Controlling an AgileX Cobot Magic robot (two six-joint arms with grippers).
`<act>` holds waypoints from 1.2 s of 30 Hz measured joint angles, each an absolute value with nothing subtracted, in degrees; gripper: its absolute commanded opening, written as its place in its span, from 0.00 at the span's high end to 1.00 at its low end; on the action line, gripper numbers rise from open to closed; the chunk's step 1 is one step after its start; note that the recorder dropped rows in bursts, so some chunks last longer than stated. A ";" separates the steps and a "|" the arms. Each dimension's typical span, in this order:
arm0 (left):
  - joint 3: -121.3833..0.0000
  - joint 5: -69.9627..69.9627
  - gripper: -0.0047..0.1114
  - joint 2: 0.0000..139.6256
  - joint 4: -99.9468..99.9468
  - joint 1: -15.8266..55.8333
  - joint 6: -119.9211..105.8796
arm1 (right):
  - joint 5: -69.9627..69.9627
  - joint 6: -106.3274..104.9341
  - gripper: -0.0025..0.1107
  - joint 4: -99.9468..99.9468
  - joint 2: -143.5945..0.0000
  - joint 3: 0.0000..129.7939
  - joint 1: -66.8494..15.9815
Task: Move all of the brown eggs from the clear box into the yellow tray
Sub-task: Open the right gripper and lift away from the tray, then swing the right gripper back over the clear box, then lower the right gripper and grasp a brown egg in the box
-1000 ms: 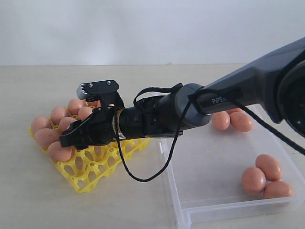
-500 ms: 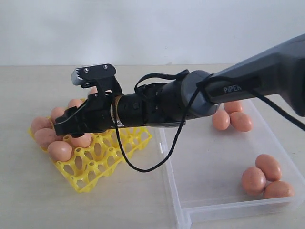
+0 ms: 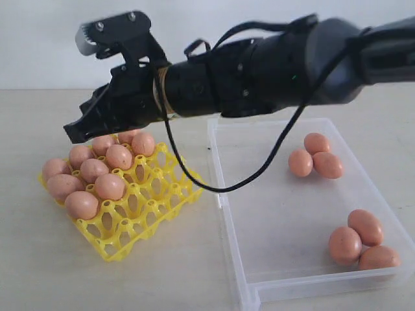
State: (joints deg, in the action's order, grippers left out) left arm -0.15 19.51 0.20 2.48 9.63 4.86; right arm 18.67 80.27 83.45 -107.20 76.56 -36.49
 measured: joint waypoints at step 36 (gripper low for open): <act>-0.15 19.51 0.92 0.20 2.48 9.63 4.86 | -69.61 4.93 0.50 -4.17 -96.47 69.47 -11.50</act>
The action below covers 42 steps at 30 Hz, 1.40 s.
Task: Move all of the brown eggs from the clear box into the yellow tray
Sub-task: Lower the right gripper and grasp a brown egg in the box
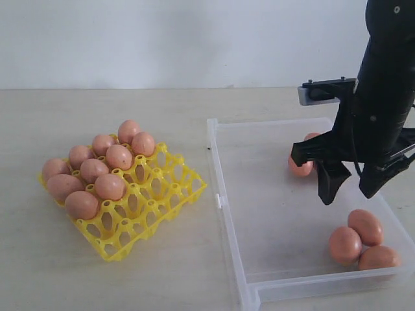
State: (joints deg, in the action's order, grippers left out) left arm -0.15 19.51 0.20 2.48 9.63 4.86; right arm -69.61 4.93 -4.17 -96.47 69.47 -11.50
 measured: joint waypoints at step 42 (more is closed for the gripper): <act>-0.15 19.51 0.92 0.20 2.48 9.63 4.86 | -48.81 21.15 0.51 -4.18 -106.23 54.71 -11.50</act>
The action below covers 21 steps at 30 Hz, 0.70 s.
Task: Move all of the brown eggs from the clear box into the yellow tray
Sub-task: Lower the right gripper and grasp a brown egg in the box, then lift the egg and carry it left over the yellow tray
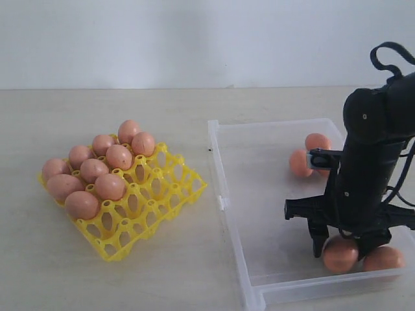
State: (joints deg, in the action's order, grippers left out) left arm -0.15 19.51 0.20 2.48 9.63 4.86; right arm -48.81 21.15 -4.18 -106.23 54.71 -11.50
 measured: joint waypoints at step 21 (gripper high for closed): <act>-0.15 19.51 0.92 0.20 2.48 9.63 4.86 | -38.64 14.46 0.98 -5.22 -104.60 54.64 -11.36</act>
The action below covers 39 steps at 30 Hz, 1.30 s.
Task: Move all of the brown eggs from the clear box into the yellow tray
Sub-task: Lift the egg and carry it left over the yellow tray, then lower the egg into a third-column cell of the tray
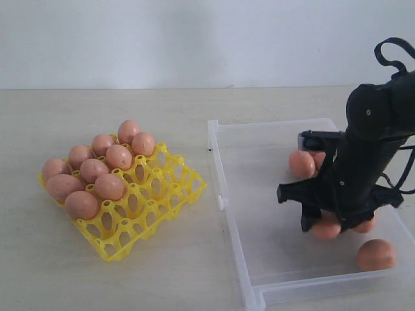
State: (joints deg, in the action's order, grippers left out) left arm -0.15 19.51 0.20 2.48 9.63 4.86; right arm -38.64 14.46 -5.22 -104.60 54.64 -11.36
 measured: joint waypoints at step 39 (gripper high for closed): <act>-0.15 19.51 0.92 0.20 2.48 9.63 4.86 | 31.92 8.45 0.98 -6.06 -116.73 63.64 -40.62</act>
